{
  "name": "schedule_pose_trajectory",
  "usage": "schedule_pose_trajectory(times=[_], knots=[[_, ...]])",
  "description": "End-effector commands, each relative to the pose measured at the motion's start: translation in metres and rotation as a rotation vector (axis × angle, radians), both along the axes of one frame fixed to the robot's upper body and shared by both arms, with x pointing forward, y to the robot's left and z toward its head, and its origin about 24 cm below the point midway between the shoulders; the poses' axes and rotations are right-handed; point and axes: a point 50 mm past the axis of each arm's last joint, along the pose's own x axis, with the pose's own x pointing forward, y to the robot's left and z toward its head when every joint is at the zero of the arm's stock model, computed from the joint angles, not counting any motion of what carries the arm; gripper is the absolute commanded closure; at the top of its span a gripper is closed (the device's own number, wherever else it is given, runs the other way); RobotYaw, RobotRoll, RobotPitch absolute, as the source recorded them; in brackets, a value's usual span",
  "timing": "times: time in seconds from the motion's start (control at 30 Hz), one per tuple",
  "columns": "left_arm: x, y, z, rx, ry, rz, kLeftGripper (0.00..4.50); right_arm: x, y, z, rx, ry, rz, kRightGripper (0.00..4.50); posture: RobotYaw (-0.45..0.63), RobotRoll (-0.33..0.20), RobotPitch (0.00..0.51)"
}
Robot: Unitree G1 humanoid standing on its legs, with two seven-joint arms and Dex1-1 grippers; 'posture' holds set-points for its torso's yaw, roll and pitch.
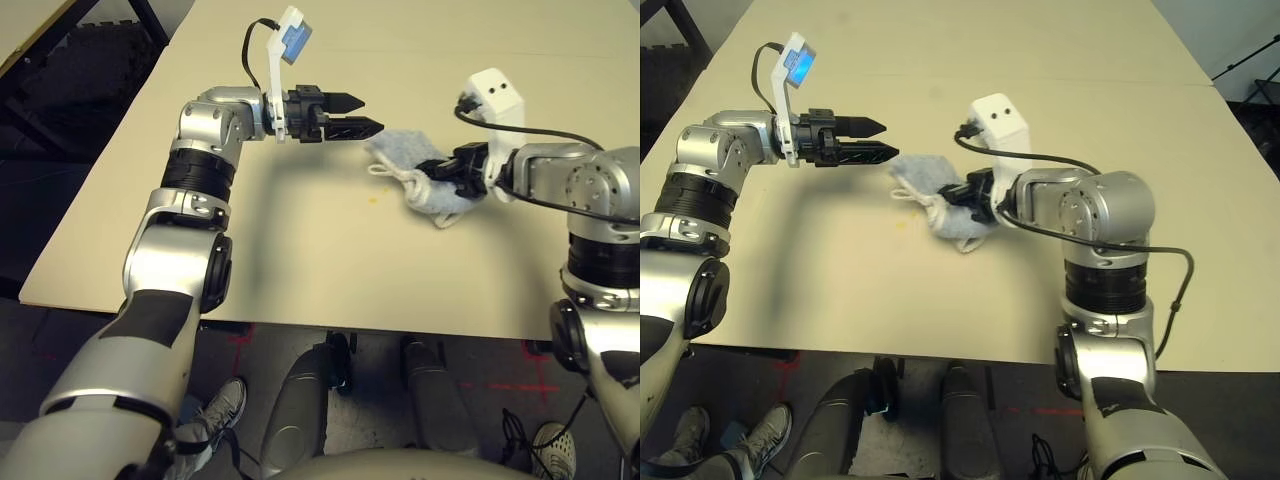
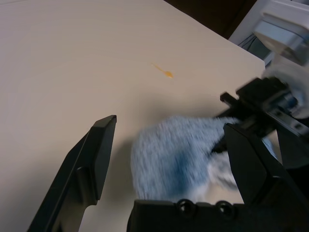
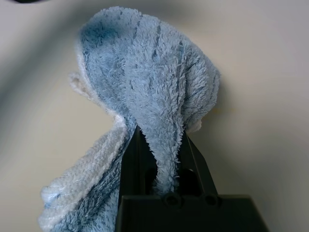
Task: Wipe the water off the table with a rag.
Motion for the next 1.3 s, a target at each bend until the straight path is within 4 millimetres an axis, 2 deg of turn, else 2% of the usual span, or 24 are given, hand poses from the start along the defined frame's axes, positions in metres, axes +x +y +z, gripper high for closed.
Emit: schedule_pose_trajectory(times=[0.03, 0.27, 0.47, 0.63, 0.8, 0.97, 1.3], knots=[[0.001, 0.002, -0.009, 0.029, 0.012, 0.005, 0.0, -0.009, 0.014, 0.004, 0.018, -0.003, 0.055, 4.3, -0.16, 0.0, 0.254], [0.002, 0.001, -0.015, 0.061, 0.014, 0.009, 0.0, -0.004, 0.018, -0.02, 0.063, 0.088, -0.022, 4.3, -0.16, 0.0, 0.259], [0.001, 0.002, -0.019, 0.103, 0.012, 0.006, 0.0, 0.003, 0.019, -0.029, 0.081, 0.129, -0.072, 4.3, -0.17, 0.0, 0.263], [0.001, 0.0, -0.019, 0.112, 0.009, 0.001, 0.0, 0.008, 0.01, -0.045, 0.044, 0.168, -0.124, 4.3, -0.17, 0.0, 0.265], [0.0, -0.003, -0.019, 0.117, 0.012, -0.007, 0.0, 0.022, -0.022, -0.055, -0.068, 0.126, -0.252, 4.3, -0.17, 0.0, 0.265], [-0.001, -0.005, -0.02, 0.124, 0.015, -0.015, 0.0, 0.035, -0.055, -0.05, -0.148, 0.07, -0.382, 4.3, -0.18, 0.0, 0.267], [-0.005, -0.009, -0.026, 0.149, 0.029, -0.035, 0.0, 0.051, -0.093, -0.034, -0.182, 0.002, -0.53, 4.3, -0.19, 0.0, 0.265]])
